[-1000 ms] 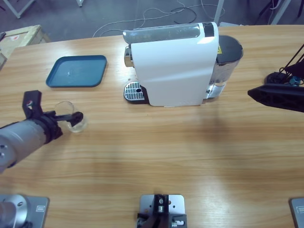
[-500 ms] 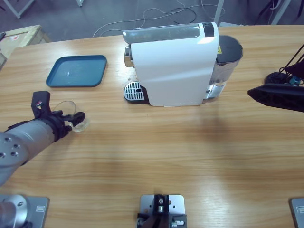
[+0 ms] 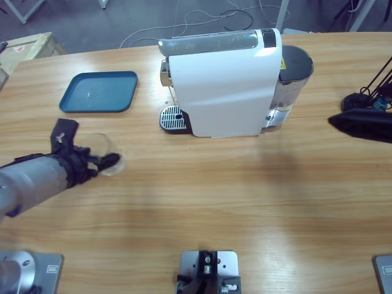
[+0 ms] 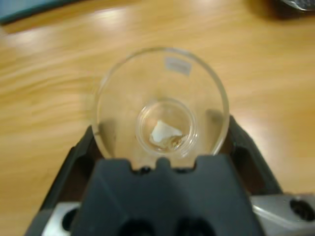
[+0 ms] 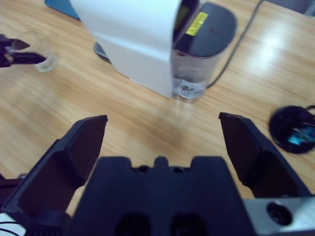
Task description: Pour coffee
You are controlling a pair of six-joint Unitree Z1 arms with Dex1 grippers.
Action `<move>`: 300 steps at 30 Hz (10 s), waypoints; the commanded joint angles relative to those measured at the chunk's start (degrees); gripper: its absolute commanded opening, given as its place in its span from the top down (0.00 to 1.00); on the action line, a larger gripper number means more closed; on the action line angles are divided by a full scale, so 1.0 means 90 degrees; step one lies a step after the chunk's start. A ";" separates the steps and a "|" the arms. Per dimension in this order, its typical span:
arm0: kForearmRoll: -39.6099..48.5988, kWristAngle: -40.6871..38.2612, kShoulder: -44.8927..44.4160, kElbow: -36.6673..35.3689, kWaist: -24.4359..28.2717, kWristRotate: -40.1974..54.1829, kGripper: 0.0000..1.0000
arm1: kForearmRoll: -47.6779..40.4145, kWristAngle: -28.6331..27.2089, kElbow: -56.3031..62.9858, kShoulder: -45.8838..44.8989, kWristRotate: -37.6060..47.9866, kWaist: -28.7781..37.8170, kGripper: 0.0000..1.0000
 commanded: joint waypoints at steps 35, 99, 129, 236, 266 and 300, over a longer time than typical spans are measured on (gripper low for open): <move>-0.2770 -0.5383 0.2572 -0.1824 0.2937 0.6993 1.00 | 0.1976 -0.0304 -0.0398 -0.0927 0.0150 0.0066 0.00; 0.1372 -0.3131 -0.2625 -0.0508 0.2060 0.3874 0.01 | 0.3531 0.1907 -0.7321 0.5139 -0.1773 -0.2043 1.00; 0.0677 -0.3111 -0.1862 -0.0727 0.2044 0.4122 0.01 | 0.4421 0.1813 -0.7692 0.5924 -0.1703 -0.2381 1.00; 0.0728 -0.3180 -0.2219 -0.0553 0.1798 0.4101 0.01 | 0.1816 0.1584 -0.3335 0.1989 -0.0816 -0.1614 0.00; 0.0511 -0.3969 -0.2813 -0.0240 0.1704 0.4106 0.01 | -0.0225 0.1698 0.0261 0.0055 -0.1607 -0.1399 0.00; 0.0570 -0.5270 -0.2811 -0.0791 0.3114 0.4269 0.01 | -0.0061 0.1785 0.0339 0.0303 -0.1363 -0.1399 0.00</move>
